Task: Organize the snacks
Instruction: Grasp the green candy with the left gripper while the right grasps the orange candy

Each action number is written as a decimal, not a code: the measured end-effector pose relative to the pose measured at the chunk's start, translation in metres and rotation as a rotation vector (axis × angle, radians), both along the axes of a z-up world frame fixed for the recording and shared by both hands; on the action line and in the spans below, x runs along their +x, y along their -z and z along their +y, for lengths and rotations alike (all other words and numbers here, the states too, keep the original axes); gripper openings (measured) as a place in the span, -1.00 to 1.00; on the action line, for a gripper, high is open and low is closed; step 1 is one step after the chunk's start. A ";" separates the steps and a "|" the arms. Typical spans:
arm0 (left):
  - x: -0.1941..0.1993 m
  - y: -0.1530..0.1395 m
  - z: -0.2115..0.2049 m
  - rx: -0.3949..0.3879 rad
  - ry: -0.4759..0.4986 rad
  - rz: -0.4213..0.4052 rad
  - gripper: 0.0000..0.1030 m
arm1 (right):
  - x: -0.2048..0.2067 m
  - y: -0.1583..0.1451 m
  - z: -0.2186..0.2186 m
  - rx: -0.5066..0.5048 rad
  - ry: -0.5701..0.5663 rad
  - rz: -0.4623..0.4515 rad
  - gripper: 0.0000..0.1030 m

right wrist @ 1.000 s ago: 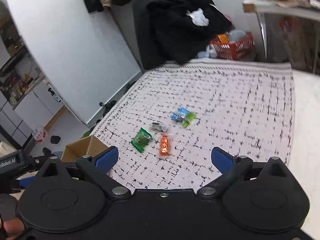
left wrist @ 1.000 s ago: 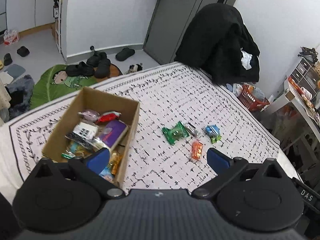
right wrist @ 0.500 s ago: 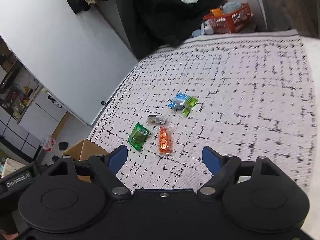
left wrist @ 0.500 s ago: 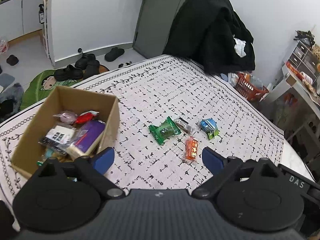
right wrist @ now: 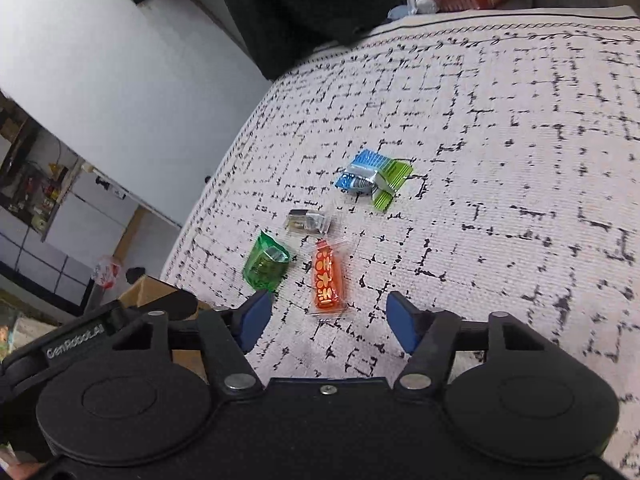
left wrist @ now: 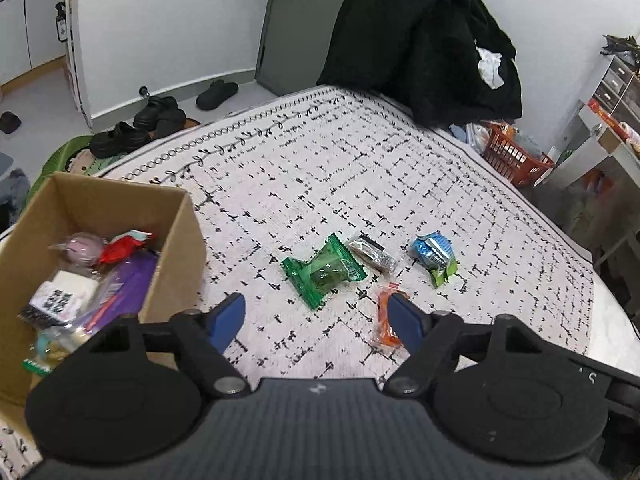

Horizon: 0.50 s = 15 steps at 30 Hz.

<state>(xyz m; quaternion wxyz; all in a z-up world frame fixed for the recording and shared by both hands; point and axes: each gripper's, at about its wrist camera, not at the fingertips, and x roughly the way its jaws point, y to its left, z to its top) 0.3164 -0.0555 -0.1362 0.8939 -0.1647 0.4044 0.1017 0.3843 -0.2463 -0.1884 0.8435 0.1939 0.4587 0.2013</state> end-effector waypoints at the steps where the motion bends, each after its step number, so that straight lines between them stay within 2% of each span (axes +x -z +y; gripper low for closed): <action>1: 0.004 0.004 0.000 0.001 0.002 0.005 0.40 | 0.003 0.003 0.003 -0.009 -0.013 0.001 0.16; 3: 0.011 0.010 0.001 -0.002 0.004 0.014 0.34 | 0.008 0.010 0.008 -0.009 -0.034 0.013 0.05; 11: 0.033 0.034 0.008 -0.020 -0.008 0.039 0.17 | 0.031 0.027 0.026 -0.055 -0.080 0.027 -0.01; 13: 0.039 0.039 0.010 -0.023 -0.010 0.042 0.17 | 0.036 0.030 0.031 -0.065 -0.090 0.029 -0.07; 15: 0.045 0.044 0.011 -0.030 -0.010 0.045 0.17 | 0.041 0.034 0.037 -0.074 -0.111 0.033 -0.23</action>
